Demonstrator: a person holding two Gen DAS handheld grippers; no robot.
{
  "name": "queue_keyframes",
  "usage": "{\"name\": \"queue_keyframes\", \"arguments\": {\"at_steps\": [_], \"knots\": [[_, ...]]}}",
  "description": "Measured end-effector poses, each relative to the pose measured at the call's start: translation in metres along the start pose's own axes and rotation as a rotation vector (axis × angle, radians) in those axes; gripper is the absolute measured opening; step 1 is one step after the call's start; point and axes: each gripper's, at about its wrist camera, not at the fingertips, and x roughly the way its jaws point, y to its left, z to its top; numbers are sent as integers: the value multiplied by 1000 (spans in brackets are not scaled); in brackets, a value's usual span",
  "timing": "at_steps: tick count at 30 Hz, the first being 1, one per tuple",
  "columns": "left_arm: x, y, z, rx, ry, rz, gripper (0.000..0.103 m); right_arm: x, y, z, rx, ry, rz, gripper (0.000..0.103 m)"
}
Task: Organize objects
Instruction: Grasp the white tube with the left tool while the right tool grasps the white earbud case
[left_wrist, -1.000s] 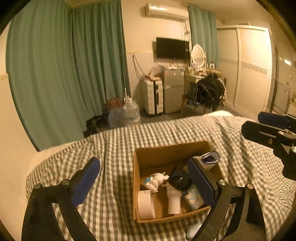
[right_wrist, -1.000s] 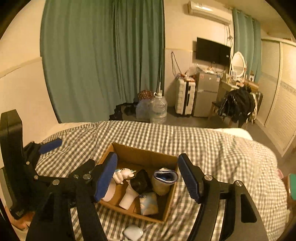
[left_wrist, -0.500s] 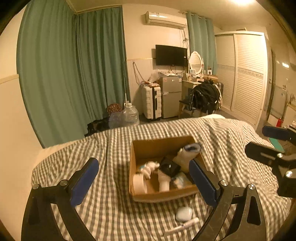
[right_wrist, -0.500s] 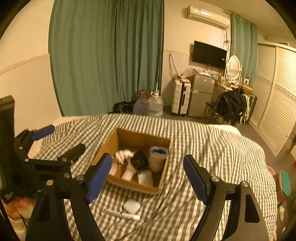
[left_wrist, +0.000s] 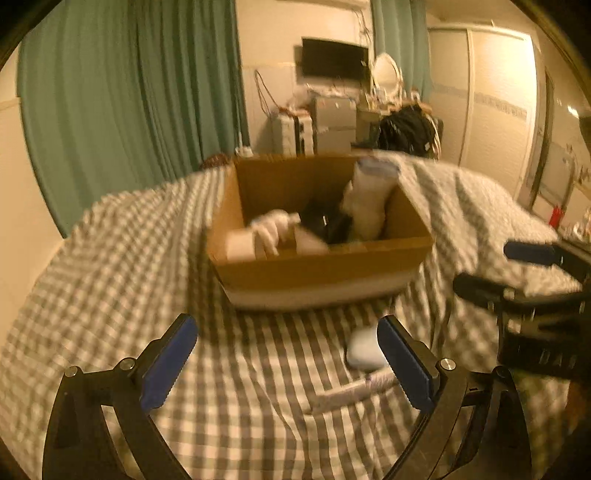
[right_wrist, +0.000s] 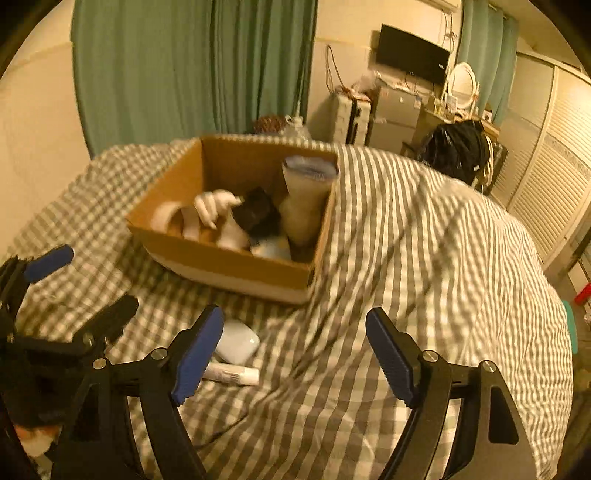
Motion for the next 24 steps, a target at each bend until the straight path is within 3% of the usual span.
{"name": "queue_keyframes", "arguments": {"at_steps": [7,12,15,17,22,24], "knots": [[47,-24,-36,69,101,-72,100,31,-23,-14,102,77,0,79],[61,-49,-41,154,102,-153,97,41,-43,-18,205,115,21,79],[67,-63,-47,215,128,-203,76,38,-45,-18,211,107,21,79],[75,-69,-52,247,184,-227,50,37,-45,-19,204,106,12,79],[63,-74,-57,265,205,-279,25,35,-43,-22,202,94,-1,79],[53,-72,-59,259,215,-263,23,33,-45,-24,214,84,0,79]]}}
